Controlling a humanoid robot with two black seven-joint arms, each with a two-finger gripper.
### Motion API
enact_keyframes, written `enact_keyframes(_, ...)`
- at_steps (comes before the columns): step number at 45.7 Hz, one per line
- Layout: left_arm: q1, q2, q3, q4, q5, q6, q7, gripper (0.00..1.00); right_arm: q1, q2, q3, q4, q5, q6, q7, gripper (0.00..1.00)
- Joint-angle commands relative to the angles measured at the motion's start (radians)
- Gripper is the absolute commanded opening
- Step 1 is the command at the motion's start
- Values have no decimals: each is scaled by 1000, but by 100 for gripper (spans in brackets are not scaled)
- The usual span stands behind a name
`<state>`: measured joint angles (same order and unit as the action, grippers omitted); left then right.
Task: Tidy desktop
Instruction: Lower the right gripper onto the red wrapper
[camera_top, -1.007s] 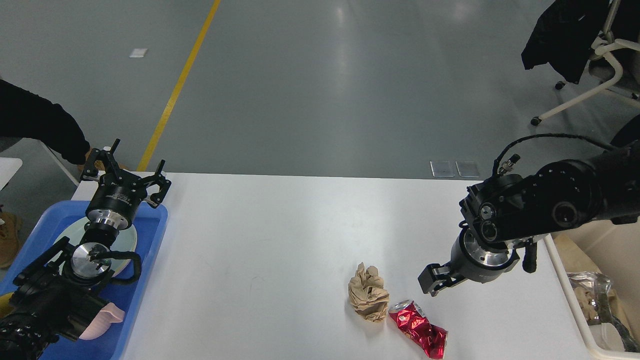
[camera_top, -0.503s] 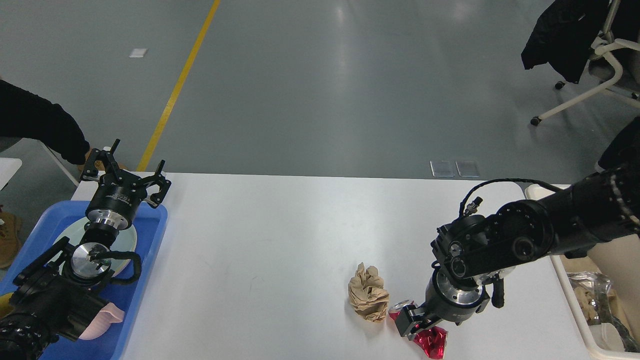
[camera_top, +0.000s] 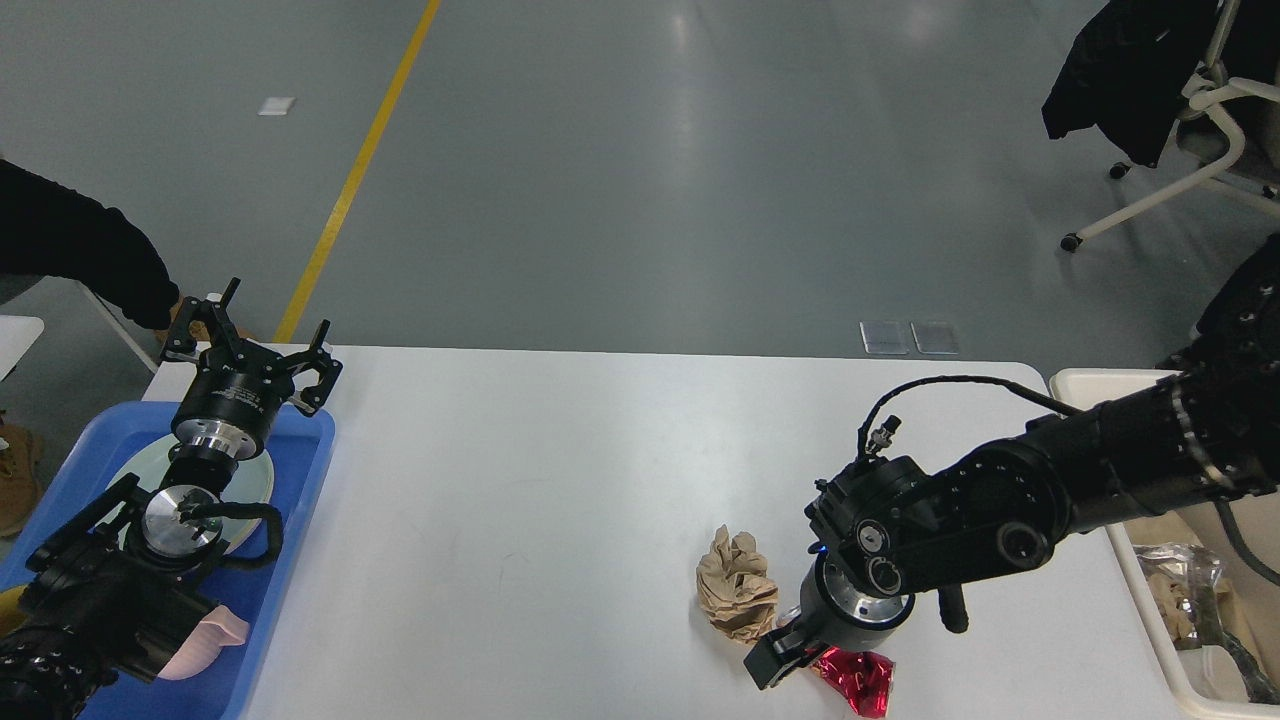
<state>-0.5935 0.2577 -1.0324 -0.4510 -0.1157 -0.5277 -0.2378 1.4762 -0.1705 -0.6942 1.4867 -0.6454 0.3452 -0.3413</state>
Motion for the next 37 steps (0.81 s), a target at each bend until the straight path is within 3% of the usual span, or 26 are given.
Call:
enact_keyframes(1,0,0,0,0,-1,0,0,96,-72,0,-1,-72,-8,0,-1,100)
enact_keyframes(11,0,0,0,0,1,0,0,96,-191,-1,-2,-218,-46,1,1,100)
enact_keyframes(37,0,0,0,0,-1,0,0,96,-307,-10,31,-286,-94,0,1,100)
